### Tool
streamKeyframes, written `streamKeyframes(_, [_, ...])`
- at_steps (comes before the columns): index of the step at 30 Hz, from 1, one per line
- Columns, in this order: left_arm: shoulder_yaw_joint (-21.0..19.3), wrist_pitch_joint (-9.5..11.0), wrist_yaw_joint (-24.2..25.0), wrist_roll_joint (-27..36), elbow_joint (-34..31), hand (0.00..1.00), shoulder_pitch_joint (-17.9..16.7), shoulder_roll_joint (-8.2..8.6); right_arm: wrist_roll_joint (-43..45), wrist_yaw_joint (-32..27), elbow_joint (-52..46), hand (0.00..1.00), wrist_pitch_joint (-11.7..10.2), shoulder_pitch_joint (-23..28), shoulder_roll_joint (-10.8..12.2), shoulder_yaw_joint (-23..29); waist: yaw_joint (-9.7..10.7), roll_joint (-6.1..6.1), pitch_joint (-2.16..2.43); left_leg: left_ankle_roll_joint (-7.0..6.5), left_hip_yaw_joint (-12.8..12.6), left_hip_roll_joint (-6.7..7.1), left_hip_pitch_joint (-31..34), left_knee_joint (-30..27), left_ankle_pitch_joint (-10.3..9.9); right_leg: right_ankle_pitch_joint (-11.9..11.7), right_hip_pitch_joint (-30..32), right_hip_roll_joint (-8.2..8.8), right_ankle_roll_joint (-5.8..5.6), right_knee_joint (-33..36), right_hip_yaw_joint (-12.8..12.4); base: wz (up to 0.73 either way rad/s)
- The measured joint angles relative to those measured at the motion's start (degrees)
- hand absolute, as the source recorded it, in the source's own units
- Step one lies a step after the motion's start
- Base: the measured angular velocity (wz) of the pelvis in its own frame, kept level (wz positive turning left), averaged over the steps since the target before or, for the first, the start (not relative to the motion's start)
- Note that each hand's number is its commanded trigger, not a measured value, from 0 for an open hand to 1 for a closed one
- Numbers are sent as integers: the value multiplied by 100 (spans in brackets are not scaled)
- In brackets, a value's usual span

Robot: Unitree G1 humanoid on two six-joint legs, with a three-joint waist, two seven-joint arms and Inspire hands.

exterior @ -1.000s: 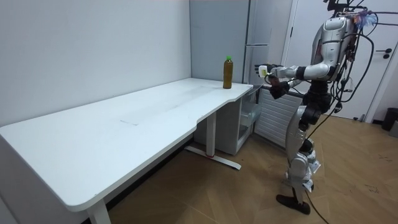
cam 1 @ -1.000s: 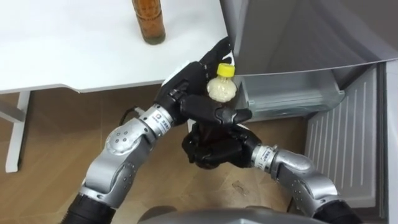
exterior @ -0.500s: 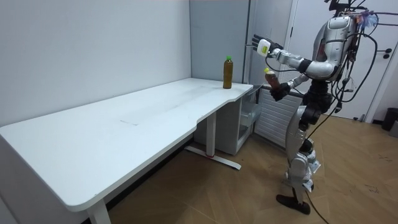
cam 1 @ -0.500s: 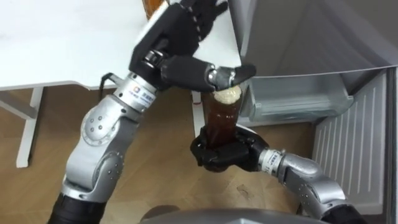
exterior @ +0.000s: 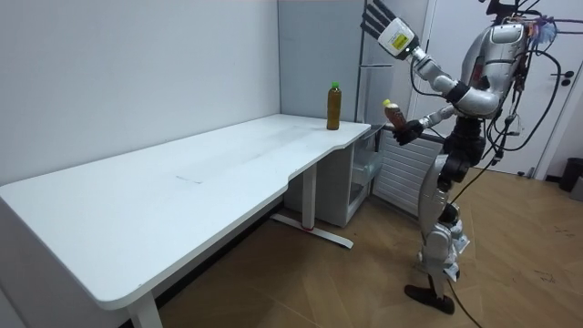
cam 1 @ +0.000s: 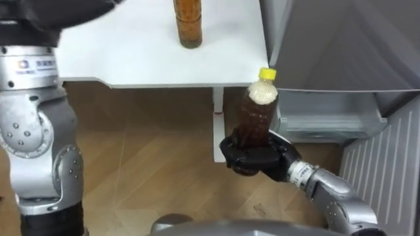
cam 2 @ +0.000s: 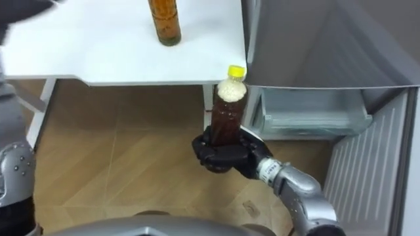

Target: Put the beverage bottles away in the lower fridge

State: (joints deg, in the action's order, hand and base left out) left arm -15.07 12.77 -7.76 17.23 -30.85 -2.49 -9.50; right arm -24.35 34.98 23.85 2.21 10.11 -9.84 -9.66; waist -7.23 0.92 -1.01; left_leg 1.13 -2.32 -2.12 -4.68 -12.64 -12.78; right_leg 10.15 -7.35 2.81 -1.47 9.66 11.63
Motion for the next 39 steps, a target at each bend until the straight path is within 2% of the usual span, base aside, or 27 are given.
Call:
streamKeyframes(4, [-393,323,-937,-127,52,0,-55,4,-35,-218,8,100,-146,126,4,84,-166,-43,25,1,14,2,-15,-10,1,0,-9,-1,0,-27,13,0])
streamKeyframes(6, [-533,390,-1328,-168,124,0,-82,4,-34,-330,7,100,-189,225,31,88,-236,-62,37,1,25,9,-19,-9,1,-1,-39,-1,1,-70,22,3])
streamKeyframes(11, [-820,409,-2213,-154,819,0,-169,4,-21,-544,8,100,-194,403,33,104,-290,-7,12,0,97,30,-100,26,-1,1,-156,9,-10,-109,91,7])
streamKeyframes(13, [-836,386,-2377,-142,1001,0,-195,4,-20,-611,8,100,-188,421,27,108,-291,3,23,1,108,32,-103,64,0,2,-151,9,-10,-110,98,2])
streamKeyframes(16, [-836,382,-2588,-128,1300,0,-468,5,-5,-715,8,100,-186,525,39,138,-268,26,60,3,112,41,-154,89,2,5,-181,19,-16,-111,114,0])
streamKeyframes(20, [-766,365,-2813,-111,1844,0,-802,9,-24,-904,8,100,-146,637,48,294,-247,14,67,2,118,50,-196,92,2,9,-198,28,-22,-122,120,0])
streamKeyframes(24, [-527,260,-2837,-100,2620,0,-943,-2,-38,-1048,7,100,-83,637,13,370,-235,0,73,1,131,61,-226,111,2,8,-262,28,-23,-186,118,1])
streamKeyframes(27, [-81,174,-2790,49,3575,0,-1038,-4,-38,-1074,12,100,-83,631,4,372,-242,-2,78,2,132,59,-226,128,2,11,-259,24,-27,-191,119,0])
streamKeyframes(29, [314,118,-2681,420,4664,0,-1046,-24,-76,-1110,27,100,-74,630,24,356,-225,10,80,2,129,61,-225,135,2,11,-288,24,-28,-192,111,0])
streamKeyframes(30, [415,93,-2636,546,4910,0,-1047,-25,-108,-1112,43,100,-74,629,40,355,-219,-2,75,2,127,61,-223,134,2,11,-275,23,-27,-191,105,0])
streamKeyframes(32, [791,-14,-2307,1266,5804,0,-1037,-22,-247,-1156,326,100,-61,541,83,345,-194,-37,56,2,128,60,-194,135,2,11,-258,25,-27,-190,113,0])
streamKeyframes(35, [1164,-228,-1871,2057,6908,0,-1102,-9,-320,-1432,556,100,106,442,92,348,-123,-61,46,-1,105,65,-198,160,0,13,-254,32,-30,-192,100,0])
streamKeyframes(36, [1235,-261,-1786,2152,7128,0,-1118,-2,-350,-1485,559,100,132,442,95,348,-114,-61,46,-1,96,64,-200,171,0,14,-249,32,-32,-193,94,-5])
streamKeyframes(37, [1328,-380,-1633,2271,7531,0,-1145,26,-497,-1550,584,100,164,442,101,346,-95,-64,45,-1,86,62,-197,190,0,14,-231,30,-33,-194,83,-9])
streamKeyframes(38, [1307,-489,-1494,2258,7858,0,-1192,102,-550,-1560,613,100,171,426,104,357,-101,-95,64,-1,58,59,-194,214,0,15,-196,26,-34,-182,47,-11])
streamKeyframes(39, [1297,-538,-1424,2258,7982,0,-1234,132,-549,-1563,613,100,195,410,100,359,-104,-90,61,-1,48,58,-191,224,0,15,-176,23,-34,-176,22,-13])
